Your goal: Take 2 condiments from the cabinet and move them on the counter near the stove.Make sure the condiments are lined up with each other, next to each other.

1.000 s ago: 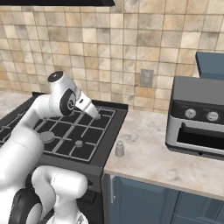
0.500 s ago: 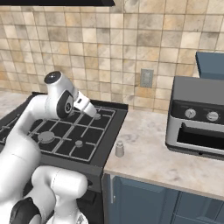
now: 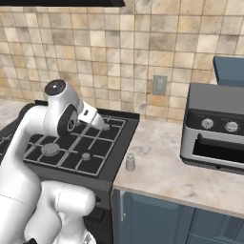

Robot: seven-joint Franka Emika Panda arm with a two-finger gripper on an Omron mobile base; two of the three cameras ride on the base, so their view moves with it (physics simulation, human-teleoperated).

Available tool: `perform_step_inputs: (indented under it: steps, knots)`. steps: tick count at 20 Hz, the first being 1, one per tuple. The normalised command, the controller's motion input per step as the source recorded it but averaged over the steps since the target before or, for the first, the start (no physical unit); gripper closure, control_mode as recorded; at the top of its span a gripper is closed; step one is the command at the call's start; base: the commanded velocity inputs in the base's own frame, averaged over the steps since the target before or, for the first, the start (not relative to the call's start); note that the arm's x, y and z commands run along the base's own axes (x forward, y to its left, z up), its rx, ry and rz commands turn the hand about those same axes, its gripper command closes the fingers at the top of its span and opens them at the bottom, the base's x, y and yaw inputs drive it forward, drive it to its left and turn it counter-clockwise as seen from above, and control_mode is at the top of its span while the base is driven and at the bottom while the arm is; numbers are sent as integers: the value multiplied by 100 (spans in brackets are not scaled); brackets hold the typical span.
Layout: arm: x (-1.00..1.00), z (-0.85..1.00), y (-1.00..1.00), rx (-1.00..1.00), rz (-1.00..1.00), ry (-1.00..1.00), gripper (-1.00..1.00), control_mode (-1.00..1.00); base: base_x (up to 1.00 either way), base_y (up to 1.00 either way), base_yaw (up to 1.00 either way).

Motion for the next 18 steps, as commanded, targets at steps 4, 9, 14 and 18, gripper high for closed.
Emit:
perform_step_inputs:
  steps: [4,9,14,18]
  knots:
    - [-48,29,3,-2,17,-3,-100,-100,0,0,0]
    - [-49,34,10,-3,8,-6,-100,-100,0,0,0]
    - [-45,29,12,-3,1,-7,-100,-100,0,0,0]
    - [-47,24,13,-6,0,-8,-100,-100,0,0,0]
